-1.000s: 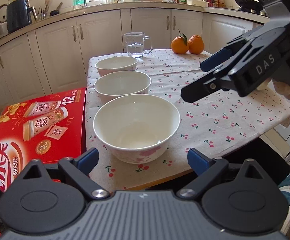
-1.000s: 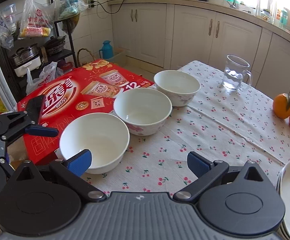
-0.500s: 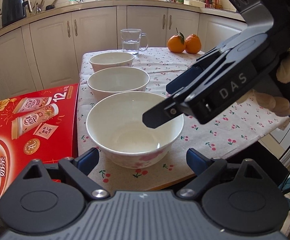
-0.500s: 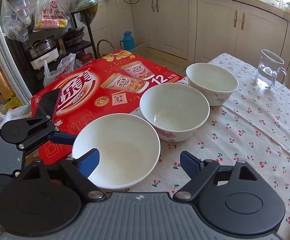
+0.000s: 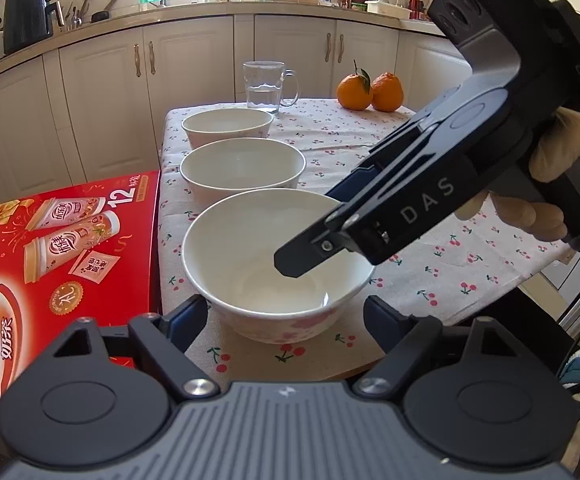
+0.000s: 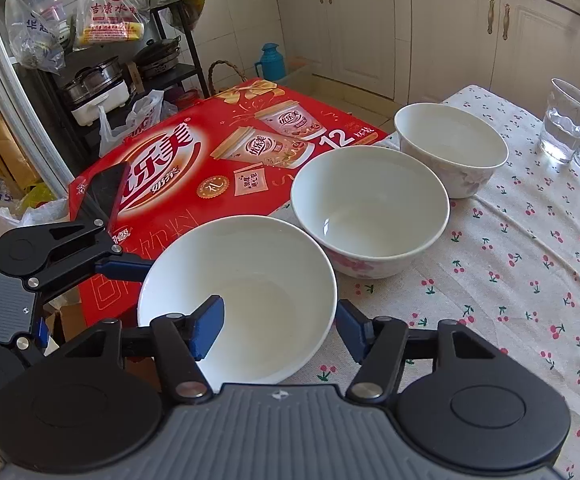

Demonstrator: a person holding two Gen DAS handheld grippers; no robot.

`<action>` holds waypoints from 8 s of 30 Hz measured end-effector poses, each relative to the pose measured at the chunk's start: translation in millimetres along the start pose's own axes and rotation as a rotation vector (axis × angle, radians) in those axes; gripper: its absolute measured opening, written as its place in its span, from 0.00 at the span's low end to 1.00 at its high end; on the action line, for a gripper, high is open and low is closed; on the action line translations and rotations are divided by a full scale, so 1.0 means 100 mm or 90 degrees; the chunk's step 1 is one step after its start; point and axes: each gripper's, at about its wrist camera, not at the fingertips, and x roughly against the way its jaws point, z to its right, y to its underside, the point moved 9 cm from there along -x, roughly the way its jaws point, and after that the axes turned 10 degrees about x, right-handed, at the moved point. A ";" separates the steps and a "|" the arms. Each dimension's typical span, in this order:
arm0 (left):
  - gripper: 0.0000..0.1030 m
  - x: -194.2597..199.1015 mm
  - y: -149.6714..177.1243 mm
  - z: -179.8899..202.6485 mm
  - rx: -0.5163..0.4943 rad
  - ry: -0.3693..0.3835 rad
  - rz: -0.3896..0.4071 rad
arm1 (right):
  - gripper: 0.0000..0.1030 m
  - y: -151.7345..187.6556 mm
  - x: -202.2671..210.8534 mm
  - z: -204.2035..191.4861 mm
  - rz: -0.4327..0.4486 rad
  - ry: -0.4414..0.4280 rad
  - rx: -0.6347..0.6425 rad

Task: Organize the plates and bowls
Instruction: 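Carry the bowl with the right tool beside the plate stack, lower and open, then move the right tool to another pink-flower bowl and grasp its rim, then carry the held bowl with the right tool and lower it into the first bowl, then open the right tool to release the bowl and lift away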

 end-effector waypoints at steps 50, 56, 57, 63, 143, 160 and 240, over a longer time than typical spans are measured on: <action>0.77 -0.79 -0.37 1.26 -0.132 0.170 -0.040 | 0.67 0.93 0.92 1.01 0.024 0.157 -0.154; 0.77 -0.85 -0.37 1.30 -0.135 0.169 -0.044 | 0.67 0.97 0.92 1.06 0.025 0.157 -0.160; 0.77 -0.85 -0.38 1.30 -0.135 0.169 -0.044 | 0.67 0.97 0.92 1.06 0.025 0.158 -0.161; 0.77 -0.86 -0.39 1.32 -0.139 0.170 -0.040 | 0.68 1.00 0.91 1.11 0.028 0.157 -0.172; 0.84 -0.81 -0.66 -0.21 -0.035 -0.014 0.040 | 0.69 -0.54 -0.32 0.93 -0.024 0.032 0.015; 0.81 -0.79 -0.69 -0.24 -0.033 -0.012 0.041 | 0.61 -0.54 -0.36 0.94 -0.024 0.010 0.003; 0.82 -0.71 -0.58 1.38 -0.132 0.142 -0.022 | 0.63 0.76 1.11 1.18 0.000 0.105 -0.111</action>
